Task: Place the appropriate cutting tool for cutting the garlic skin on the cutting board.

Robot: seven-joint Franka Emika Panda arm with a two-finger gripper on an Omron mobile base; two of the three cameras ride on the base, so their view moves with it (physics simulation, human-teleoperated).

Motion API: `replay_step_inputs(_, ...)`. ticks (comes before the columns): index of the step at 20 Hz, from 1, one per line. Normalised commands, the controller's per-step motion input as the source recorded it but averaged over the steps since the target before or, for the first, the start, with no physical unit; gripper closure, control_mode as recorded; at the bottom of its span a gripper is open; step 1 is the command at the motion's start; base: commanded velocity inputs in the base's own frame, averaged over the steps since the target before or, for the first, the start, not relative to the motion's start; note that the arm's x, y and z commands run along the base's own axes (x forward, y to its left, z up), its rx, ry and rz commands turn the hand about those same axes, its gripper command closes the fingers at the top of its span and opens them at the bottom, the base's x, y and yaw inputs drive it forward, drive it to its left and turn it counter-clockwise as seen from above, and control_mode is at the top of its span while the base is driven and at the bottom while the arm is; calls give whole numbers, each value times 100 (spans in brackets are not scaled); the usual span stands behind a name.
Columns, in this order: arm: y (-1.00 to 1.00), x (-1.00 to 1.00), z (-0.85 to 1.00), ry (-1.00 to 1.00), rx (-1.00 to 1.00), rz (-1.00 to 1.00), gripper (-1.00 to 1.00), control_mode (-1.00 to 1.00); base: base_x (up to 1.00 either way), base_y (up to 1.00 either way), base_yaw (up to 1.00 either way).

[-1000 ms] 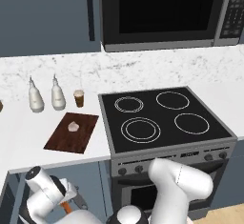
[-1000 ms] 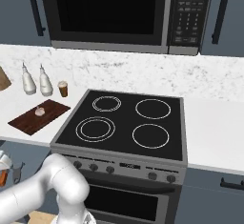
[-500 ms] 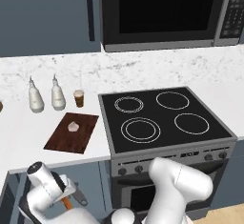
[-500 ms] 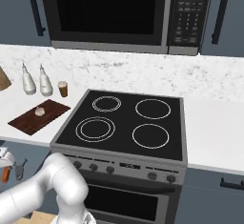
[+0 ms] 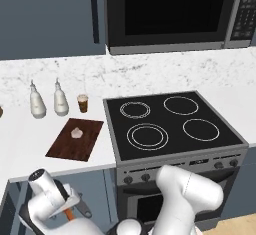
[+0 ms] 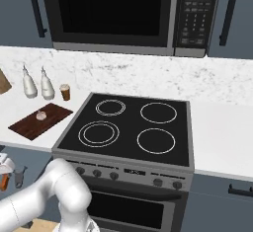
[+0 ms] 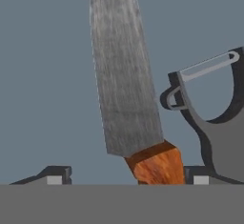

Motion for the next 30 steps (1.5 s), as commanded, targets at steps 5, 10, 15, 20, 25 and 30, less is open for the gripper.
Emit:
replay_step_inputs(5,-26,-8,-28,0,2,0,-100,-100,0,0,0)
replay_step_inputs(10,-45,-10,-7,0,9,0,-100,-100,0,0,0)
replay_step_inputs(15,-13,-26,-28,0,14,0,-100,-100,0,0,0)
replay_step_inputs(20,22,-21,-32,0,10,0,100,-100,0,0,0)
replay_step_inputs(25,23,-9,-22,0,2,0,100,-100,0,0,0)
replay_step_inputs(30,5,-2,-35,0,0,0,100,-100,0,0,0)
